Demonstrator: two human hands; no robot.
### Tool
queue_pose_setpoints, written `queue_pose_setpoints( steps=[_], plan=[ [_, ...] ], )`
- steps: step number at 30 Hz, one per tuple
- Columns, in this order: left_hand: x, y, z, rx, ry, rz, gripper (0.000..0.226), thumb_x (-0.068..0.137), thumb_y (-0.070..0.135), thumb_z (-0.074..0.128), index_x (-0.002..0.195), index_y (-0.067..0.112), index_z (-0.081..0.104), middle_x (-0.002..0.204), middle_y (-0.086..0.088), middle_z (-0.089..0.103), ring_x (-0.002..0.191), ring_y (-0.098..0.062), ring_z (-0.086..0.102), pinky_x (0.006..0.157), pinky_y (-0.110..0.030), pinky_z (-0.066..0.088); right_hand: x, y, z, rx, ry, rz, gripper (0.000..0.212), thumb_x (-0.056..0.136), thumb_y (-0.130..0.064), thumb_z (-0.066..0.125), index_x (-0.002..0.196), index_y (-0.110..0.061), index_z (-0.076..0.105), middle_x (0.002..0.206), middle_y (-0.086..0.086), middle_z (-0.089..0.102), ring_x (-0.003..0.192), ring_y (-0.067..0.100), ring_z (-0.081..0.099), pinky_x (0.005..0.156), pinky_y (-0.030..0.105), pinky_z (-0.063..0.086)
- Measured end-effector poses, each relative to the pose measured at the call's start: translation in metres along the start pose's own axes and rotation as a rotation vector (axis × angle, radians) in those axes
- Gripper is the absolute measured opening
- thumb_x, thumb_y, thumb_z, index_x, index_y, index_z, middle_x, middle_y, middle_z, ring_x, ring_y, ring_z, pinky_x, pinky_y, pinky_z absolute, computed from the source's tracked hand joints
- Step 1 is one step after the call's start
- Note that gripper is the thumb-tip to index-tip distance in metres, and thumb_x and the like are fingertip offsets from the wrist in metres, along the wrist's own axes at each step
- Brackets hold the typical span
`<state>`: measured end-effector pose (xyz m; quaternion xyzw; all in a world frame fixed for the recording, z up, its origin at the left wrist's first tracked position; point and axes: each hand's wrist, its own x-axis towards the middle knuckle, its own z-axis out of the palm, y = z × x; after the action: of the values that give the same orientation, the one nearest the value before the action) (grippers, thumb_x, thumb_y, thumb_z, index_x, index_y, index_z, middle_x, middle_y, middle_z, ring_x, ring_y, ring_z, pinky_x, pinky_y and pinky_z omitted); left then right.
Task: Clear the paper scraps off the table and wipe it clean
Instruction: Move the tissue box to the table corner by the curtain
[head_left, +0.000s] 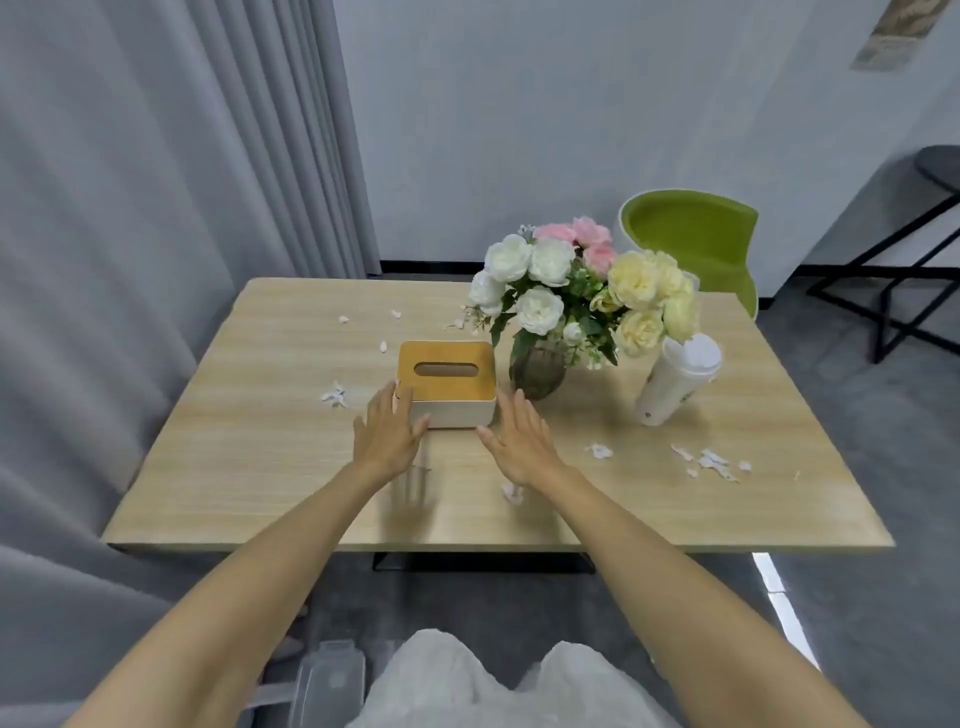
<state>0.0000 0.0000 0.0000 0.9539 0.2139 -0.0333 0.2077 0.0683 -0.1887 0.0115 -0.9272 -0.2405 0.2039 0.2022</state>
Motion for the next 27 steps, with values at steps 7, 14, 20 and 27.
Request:
queue_pose_setpoints(
  steps=[7,14,20,27],
  plan=[
    [0.034,-0.02,0.008,0.002,-0.151,-0.095,0.06,0.1,0.049,0.026,0.152,0.023,0.01,0.16,0.0,-0.002,0.146,-0.022,0.001,0.115,-0.054,0.013,0.036,0.003,0.019,-0.008,-0.083,0.041,0.066,0.099,-0.051,0.024,0.152,-0.024,-0.006,0.159,0.009,-0.014,0.146,0.026,-0.012,0.117,0.045,0.0],
    [0.054,-0.028,0.018,-0.094,-0.088,-0.212,0.057,0.099,0.05,0.025,0.148,0.022,0.019,0.157,-0.007,0.011,0.141,-0.029,0.018,0.108,-0.053,0.027,0.07,0.01,0.029,-0.076,-0.052,-0.003,0.065,0.099,-0.049,0.025,0.152,-0.023,-0.003,0.158,0.009,-0.017,0.147,0.026,-0.01,0.119,0.041,0.005],
    [0.055,-0.036,0.019,-0.191,-0.015,-0.363,0.057,0.1,0.048,0.026,0.145,0.013,0.027,0.154,-0.01,0.015,0.139,-0.031,0.021,0.104,-0.049,0.032,0.086,0.014,0.029,0.142,-0.031,0.057,0.072,0.099,-0.049,0.03,0.151,-0.018,-0.009,0.159,0.006,-0.012,0.147,0.024,-0.005,0.12,0.043,0.01],
    [0.078,-0.003,0.016,-0.67,-0.011,-0.377,0.021,0.101,0.032,0.033,0.118,0.028,0.044,0.129,-0.01,0.047,0.129,-0.031,0.044,0.104,-0.041,0.036,0.096,0.002,0.023,0.557,-0.029,0.181,0.074,0.099,-0.036,0.04,0.152,-0.015,-0.007,0.16,0.005,0.002,0.146,0.024,0.011,0.115,0.033,0.016]
  ],
)
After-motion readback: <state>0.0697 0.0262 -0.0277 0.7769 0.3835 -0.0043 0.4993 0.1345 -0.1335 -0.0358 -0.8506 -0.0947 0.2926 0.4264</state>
